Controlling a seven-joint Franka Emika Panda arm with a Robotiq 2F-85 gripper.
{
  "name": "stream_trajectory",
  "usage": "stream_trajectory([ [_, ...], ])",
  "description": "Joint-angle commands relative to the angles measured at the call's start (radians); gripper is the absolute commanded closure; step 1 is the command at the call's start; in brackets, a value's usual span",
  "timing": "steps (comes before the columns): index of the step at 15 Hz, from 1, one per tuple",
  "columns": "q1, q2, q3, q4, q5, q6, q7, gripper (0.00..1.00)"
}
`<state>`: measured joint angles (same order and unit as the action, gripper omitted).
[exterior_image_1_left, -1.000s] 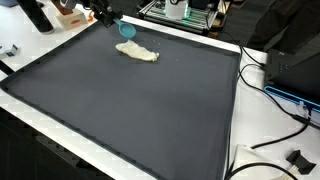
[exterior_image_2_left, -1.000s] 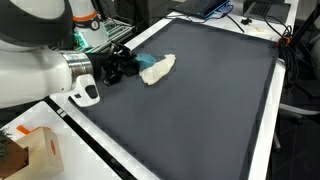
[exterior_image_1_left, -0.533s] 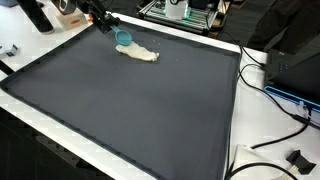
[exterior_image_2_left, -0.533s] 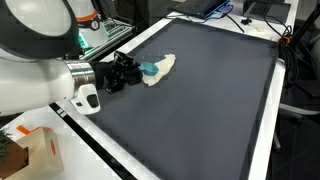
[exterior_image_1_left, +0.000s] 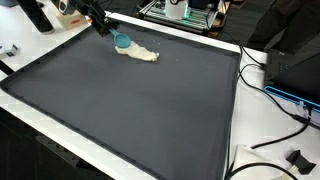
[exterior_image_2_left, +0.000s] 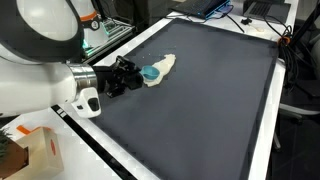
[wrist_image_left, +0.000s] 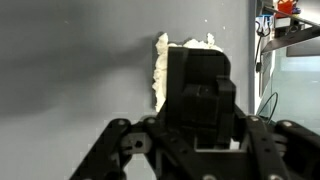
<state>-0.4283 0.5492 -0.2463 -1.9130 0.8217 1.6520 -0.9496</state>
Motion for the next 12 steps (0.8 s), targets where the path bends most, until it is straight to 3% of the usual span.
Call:
stream_trajectory([
  [1, 0.017, 0.028, 0.004, -0.01, -0.053, 0.095, -0.012, 0.73],
  [6, 0.017, 0.033, 0.018, -0.003, -0.053, 0.086, -0.001, 0.73],
  [12, -0.032, 0.066, 0.036, 0.017, 0.035, 0.002, 0.003, 0.73],
])
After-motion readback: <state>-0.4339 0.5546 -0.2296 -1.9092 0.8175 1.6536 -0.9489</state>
